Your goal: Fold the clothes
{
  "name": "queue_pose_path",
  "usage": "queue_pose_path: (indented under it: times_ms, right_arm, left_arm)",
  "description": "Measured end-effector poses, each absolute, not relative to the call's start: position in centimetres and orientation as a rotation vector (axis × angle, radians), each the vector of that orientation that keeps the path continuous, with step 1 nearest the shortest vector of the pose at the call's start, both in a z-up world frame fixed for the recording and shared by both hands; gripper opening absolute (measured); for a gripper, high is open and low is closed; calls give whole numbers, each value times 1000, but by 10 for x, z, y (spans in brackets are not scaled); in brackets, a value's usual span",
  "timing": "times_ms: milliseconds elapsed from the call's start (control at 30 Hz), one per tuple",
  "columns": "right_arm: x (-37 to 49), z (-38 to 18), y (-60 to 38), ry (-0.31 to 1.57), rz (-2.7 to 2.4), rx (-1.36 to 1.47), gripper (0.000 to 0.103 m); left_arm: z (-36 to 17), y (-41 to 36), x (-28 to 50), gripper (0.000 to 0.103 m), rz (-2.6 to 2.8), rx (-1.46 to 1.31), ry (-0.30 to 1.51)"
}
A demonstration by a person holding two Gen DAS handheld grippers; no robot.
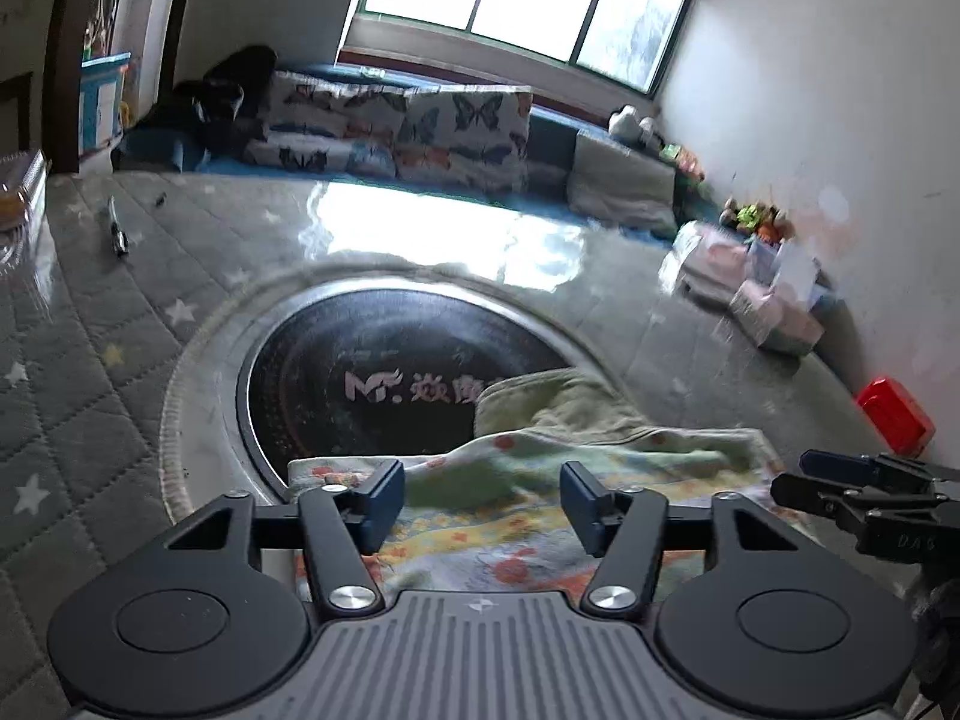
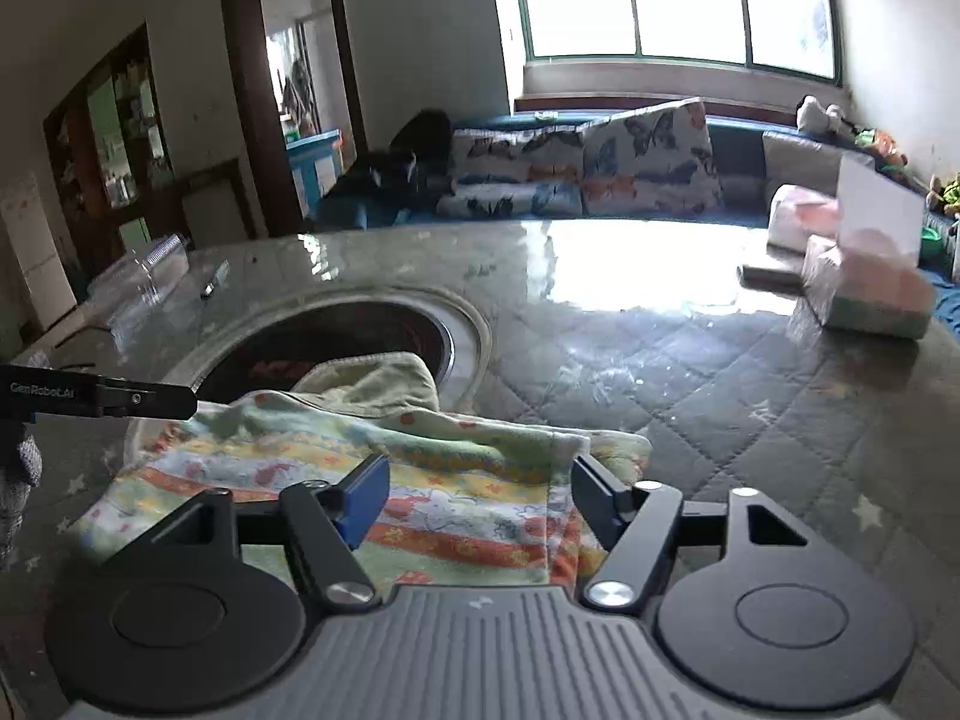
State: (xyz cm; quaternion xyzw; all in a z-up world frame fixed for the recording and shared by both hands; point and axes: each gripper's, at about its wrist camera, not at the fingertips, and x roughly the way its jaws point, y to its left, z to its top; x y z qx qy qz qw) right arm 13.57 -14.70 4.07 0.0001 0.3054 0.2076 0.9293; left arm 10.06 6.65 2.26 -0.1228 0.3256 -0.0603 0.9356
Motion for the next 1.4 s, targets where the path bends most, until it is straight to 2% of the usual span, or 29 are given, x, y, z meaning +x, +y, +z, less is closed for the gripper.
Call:
queue_pose_path:
  times_ms: [133, 167, 200, 333, 567, 767, 1400]
  right_arm:
    - [115, 49, -150, 577, 395, 14, 91]
    - [110, 51, -151, 565, 387, 20, 97]
    - [104, 54, -152, 551, 376, 23, 101]
    - [84, 62, -152, 503, 341, 23, 103]
    - [57, 72, -150, 430, 323, 42, 103]
    - [51, 63, -141, 444, 361, 67, 103]
    - [32, 33, -114, 522, 453, -65, 103]
  left_arm:
    - [34, 61, 78, 85, -127, -237, 613]
    - [36, 59, 73, 92, -130, -235, 601]
    - [39, 58, 68, 94, -130, -233, 591]
    - [46, 54, 46, 103, -135, -220, 546]
    - [52, 58, 12, 103, -134, -218, 489]
    - [46, 58, -11, 103, -143, -217, 470]
    - [19, 31, -14, 103, -75, -192, 620]
